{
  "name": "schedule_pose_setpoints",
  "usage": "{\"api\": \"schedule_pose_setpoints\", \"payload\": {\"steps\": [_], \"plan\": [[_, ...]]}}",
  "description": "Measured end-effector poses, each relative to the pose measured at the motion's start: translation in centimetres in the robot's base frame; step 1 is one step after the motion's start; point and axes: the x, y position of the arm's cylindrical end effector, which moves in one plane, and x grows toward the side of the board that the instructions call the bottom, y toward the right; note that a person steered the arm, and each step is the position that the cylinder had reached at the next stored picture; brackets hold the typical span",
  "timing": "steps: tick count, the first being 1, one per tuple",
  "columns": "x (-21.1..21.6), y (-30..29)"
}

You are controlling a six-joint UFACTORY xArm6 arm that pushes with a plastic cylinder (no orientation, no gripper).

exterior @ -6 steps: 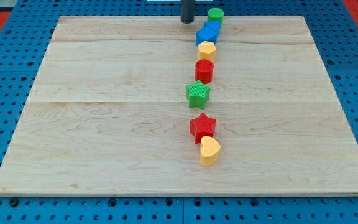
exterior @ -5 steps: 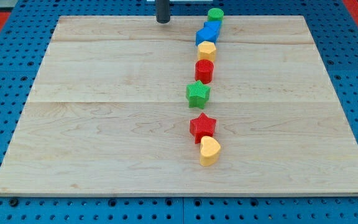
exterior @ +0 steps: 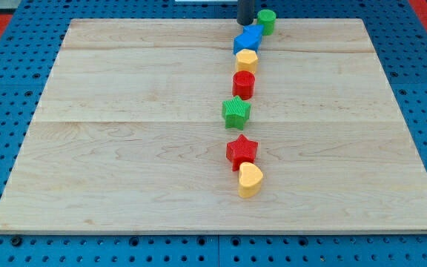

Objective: Drag the green circle diagonally top right to the blue triangle

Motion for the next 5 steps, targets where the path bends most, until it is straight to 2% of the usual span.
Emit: {"api": "schedule_pose_setpoints", "payload": {"steps": [2, 3, 4, 5], "plan": [[-0.1, 3.2], [-0.1, 0.0], [2.0, -5.2], [6.0, -5.2]]}}
